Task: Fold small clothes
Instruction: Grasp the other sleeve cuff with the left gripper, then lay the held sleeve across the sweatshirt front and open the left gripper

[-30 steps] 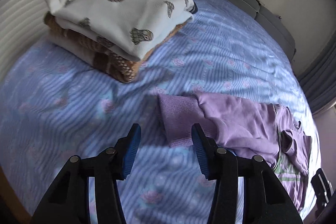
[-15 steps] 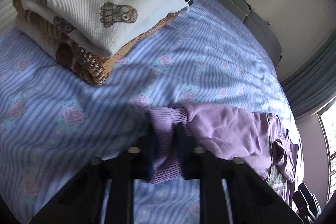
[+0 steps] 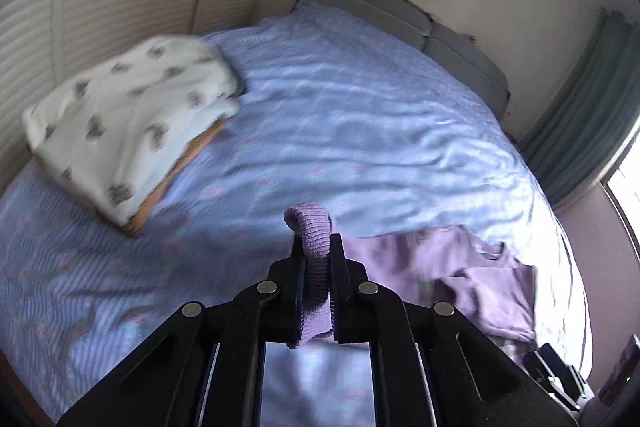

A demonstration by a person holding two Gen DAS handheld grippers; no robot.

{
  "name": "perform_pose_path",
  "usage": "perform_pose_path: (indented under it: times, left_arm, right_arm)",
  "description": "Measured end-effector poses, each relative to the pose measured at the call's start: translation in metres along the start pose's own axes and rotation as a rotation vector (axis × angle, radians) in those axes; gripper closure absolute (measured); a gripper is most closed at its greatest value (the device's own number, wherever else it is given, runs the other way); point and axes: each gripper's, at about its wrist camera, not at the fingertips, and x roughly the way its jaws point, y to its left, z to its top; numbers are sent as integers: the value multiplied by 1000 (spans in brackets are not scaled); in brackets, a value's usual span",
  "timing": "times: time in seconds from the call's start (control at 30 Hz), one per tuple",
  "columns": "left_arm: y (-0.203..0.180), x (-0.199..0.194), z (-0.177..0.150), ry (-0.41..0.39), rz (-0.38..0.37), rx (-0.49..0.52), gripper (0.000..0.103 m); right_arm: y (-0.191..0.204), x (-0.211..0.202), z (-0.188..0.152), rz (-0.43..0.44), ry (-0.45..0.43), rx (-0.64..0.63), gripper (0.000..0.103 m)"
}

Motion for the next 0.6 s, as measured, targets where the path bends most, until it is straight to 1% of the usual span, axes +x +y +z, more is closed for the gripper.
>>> perform_pose_path:
  times: [0.07, 0.17, 0.2, 0.33, 0.47, 0.53, 0.6]
  left_arm:
    - [-38, -5, 6, -5, -34, 43, 92]
    - [-99, -2, 11, -4, -80, 117, 92]
    - [-124, 3, 11, 2, -96, 147, 92]
    - [-199, 24, 4, 31, -154, 218, 92]
    - [-278, 51, -16, 68, -199, 308, 92]
    - [-312, 70, -31, 99, -210, 354, 92]
    - [-340, 93, -48, 132, -204, 401, 92]
  right_arm:
    - [-23, -7, 2, -9, -19, 38, 50]
    - [-63, -17, 4, -27, -45, 103, 50]
    - [-77, -20, 5, -35, -52, 125, 50]
    - [-130, -28, 2, -69, -70, 200, 50]
    - [-183, -29, -6, -92, -66, 291, 50]
    - [-205, -28, -9, -102, -62, 326, 50]
    - [-224, -26, -15, -117, -58, 350, 50]
